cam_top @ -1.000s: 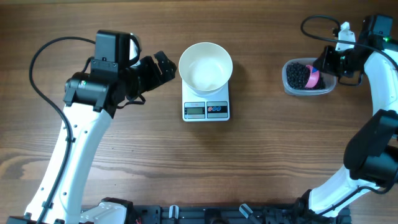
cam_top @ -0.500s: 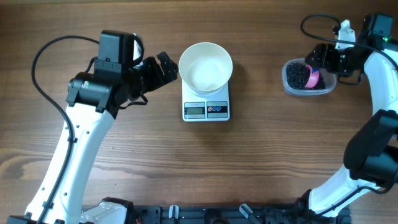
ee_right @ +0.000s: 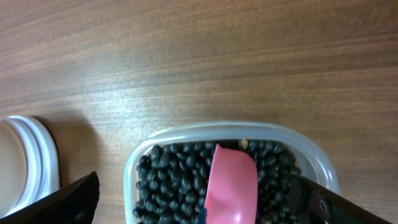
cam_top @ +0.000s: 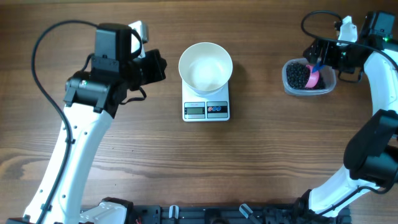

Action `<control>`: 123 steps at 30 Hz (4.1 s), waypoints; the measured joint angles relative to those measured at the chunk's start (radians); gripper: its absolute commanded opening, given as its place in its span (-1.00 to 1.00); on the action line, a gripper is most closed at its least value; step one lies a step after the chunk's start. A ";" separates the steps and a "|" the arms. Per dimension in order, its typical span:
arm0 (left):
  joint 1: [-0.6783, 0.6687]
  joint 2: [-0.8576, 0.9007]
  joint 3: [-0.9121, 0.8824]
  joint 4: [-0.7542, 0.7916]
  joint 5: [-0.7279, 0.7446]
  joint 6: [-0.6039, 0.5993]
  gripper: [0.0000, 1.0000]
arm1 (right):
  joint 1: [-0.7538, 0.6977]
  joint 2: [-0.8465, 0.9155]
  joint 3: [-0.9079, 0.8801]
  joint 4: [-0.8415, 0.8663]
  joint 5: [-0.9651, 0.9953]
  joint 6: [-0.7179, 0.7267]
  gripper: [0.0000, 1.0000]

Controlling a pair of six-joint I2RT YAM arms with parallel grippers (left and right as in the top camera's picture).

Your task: Scoop item into bowl and weigh 150g on scale

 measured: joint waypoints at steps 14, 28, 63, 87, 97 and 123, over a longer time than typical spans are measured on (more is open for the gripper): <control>-0.394 0.285 0.050 -0.286 0.032 0.361 0.10 | 0.000 0.000 0.000 0.032 0.000 0.000 1.00; -0.558 0.489 0.035 -0.129 -0.202 0.525 1.00 | 0.000 0.000 0.000 0.037 0.000 0.000 0.99; -0.601 0.587 -0.108 0.109 -0.386 0.659 1.00 | 0.000 0.000 0.000 0.039 0.000 0.000 0.99; -0.615 0.633 -0.070 0.078 -0.434 0.658 1.00 | 0.000 0.000 0.000 0.041 0.000 0.000 0.99; -0.614 0.641 -0.063 0.077 -0.443 0.658 1.00 | 0.000 0.000 0.000 0.043 0.000 0.000 0.99; -0.584 0.634 -0.051 0.071 -0.480 0.605 1.00 | 0.000 0.000 0.000 0.044 0.000 0.000 1.00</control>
